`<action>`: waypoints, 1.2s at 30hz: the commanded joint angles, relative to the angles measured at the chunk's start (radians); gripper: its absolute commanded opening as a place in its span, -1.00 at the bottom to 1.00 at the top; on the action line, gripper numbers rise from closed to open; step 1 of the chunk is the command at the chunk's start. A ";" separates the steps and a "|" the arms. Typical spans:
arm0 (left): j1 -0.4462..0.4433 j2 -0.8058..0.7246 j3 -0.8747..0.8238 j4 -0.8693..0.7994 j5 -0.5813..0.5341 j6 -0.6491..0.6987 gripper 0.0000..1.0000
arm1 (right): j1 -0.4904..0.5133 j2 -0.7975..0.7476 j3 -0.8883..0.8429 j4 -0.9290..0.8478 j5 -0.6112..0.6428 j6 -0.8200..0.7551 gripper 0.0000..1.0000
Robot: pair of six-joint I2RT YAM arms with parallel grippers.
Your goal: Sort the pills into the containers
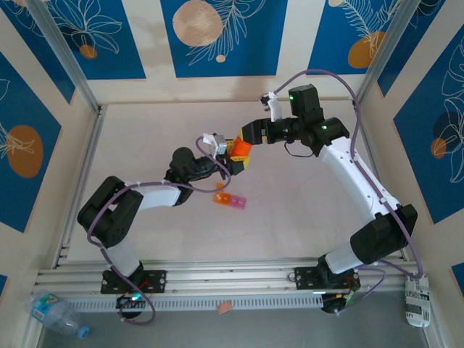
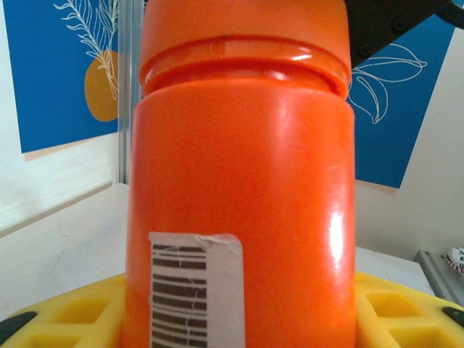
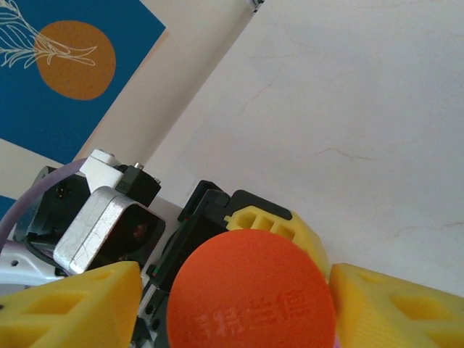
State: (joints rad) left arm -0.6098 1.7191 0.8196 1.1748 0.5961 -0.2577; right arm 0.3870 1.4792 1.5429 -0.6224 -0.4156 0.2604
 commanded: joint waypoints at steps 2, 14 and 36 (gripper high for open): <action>0.010 -0.031 0.027 0.060 0.023 -0.020 -1.00 | 0.015 0.009 0.028 -0.029 -0.013 -0.013 0.15; 0.011 -0.043 0.043 0.036 -0.008 -0.002 -1.00 | 0.086 -0.014 -0.078 -0.011 0.168 0.119 -0.18; 0.007 -0.037 0.044 -0.004 -0.099 0.086 -1.00 | 0.238 -0.014 -0.106 -0.044 0.485 0.519 -0.16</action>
State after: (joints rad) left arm -0.5999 1.7157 0.8196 1.0298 0.5400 -0.1699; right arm 0.5880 1.4475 1.4403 -0.5129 0.1589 0.7620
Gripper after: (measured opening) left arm 0.533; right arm 0.436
